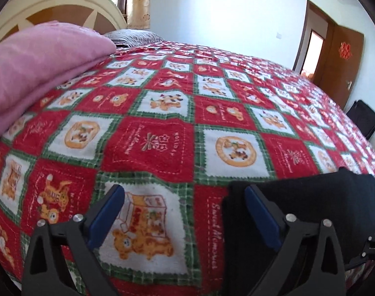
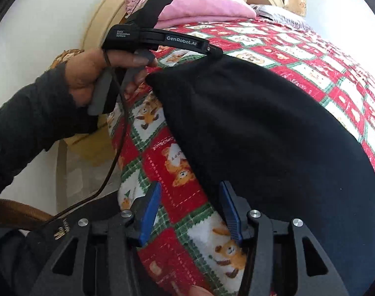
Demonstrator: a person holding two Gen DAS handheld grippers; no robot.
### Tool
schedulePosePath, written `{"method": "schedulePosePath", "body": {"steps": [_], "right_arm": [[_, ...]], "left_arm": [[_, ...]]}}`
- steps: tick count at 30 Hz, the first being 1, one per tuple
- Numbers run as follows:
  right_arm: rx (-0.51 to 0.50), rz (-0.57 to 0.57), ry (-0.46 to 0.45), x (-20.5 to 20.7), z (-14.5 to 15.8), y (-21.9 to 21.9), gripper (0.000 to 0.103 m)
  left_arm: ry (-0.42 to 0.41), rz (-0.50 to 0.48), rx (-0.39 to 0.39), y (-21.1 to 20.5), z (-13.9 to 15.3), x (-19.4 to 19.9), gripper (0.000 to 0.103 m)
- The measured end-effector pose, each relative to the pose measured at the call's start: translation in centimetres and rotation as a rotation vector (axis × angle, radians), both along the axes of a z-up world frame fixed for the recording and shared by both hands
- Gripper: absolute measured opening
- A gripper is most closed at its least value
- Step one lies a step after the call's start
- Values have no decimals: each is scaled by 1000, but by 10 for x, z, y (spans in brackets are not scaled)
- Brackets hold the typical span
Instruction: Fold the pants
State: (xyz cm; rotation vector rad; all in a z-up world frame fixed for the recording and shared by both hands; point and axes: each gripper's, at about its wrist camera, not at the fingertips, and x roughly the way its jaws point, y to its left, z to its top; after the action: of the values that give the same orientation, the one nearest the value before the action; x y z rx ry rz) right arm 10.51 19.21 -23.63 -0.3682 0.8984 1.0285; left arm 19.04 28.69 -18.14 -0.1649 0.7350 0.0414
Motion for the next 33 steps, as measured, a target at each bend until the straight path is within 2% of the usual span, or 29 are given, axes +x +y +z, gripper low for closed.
{"method": "schedulePosePath", "body": {"steps": [2, 5, 10, 12, 14, 16, 17, 20, 24, 29, 33], "right_arm": [[32, 4, 40, 4, 7, -1, 49], [76, -22, -40, 6, 19, 3, 49], [154, -28, -73, 8, 29, 33, 49], [142, -36, -74, 12, 21, 48, 49], [70, 6, 16, 13, -1, 63, 49], [57, 26, -58, -1, -4, 65, 49], [60, 31, -53, -4, -3, 63, 49], [103, 21, 26, -1, 2, 48, 49], [90, -43, 10, -6, 5, 20, 49], [77, -175, -18, -8, 14, -53, 49], [101, -367, -26, -5, 27, -143, 49]], "left_arm": [[-23, 17, 28, 0, 4, -10, 100], [-62, 40, 34, 4, 13, -21, 100], [-100, 62, 34, 13, 25, -40, 100], [-100, 73, 15, 17, 26, -44, 100], [-98, 80, -4, 19, 25, -47, 100], [-101, 79, -11, 15, 26, -52, 100], [-109, 69, -13, 11, 27, -55, 100], [-117, 37, -9, -7, 28, -60, 100], [-123, -17, -7, -32, 30, -64, 100], [-115, -83, 33, -68, 34, -64, 100], [-121, -144, 47, -98, 38, -63, 100]]}}
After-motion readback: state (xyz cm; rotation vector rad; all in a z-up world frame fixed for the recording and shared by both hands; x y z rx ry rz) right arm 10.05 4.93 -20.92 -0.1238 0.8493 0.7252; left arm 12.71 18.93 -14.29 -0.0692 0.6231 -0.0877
